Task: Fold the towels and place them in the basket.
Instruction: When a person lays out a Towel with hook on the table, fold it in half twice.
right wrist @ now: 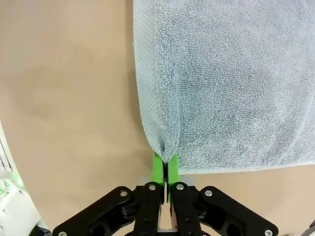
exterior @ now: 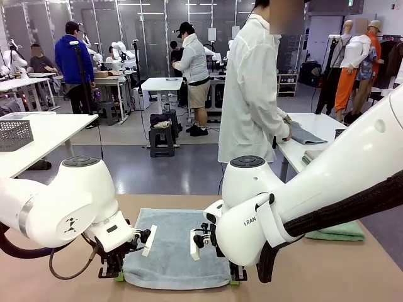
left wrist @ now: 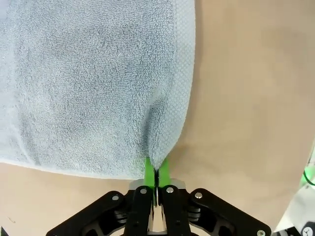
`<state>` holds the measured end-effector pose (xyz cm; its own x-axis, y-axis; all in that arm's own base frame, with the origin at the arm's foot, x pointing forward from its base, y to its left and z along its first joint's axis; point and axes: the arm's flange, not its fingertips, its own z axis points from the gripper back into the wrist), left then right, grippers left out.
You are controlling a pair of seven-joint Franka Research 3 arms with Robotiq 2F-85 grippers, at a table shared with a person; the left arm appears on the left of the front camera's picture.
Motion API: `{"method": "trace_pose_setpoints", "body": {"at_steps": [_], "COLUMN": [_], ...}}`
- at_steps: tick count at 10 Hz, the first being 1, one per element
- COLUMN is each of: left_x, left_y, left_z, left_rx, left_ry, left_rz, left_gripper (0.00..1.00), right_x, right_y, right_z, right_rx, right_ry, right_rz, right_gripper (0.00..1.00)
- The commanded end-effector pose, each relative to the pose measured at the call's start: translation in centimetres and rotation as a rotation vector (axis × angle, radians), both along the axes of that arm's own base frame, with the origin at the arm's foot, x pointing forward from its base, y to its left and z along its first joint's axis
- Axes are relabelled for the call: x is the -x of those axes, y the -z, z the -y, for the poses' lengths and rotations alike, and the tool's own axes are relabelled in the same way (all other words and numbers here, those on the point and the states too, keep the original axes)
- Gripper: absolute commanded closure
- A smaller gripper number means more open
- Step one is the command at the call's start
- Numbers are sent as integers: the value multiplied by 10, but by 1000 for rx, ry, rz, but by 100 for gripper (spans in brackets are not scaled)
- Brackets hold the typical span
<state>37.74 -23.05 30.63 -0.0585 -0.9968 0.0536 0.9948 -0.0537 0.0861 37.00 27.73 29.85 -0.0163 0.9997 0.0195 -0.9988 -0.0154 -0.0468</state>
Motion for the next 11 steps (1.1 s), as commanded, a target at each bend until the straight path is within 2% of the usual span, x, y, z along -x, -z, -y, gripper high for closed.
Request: {"method": "trace_pose_setpoints", "body": {"at_steps": [1, 3, 4, 6, 9, 11], "left_x": [0, 0, 0, -5, -22, -31], "left_y": [0, 0, 0, -26, -70, -82], "left_z": [0, 0, 0, 10, 16, 10], "left_rx": [-1, -1, 0, -19, -73, -76], "left_ry": [-1, -1, 0, -14, -60, -76], "left_rz": [-1, -1, 0, 51, 123, 147], "left_gripper": [100, 100, 96, 96, 96, 96], "right_x": [1, 1, 0, -4, -25, -36], "right_y": [1, 1, 1, -20, -61, -79], "right_z": [1, 1, 0, -1, -4, -6], "right_rx": [-4, -4, 0, 19, 55, 84], "right_ry": [9, 9, 1, -17, -5, -1], "right_rz": [-5, -5, -1, 23, 69, 104], "right_gripper": [100, 100, 96, 96, 96, 96]}}
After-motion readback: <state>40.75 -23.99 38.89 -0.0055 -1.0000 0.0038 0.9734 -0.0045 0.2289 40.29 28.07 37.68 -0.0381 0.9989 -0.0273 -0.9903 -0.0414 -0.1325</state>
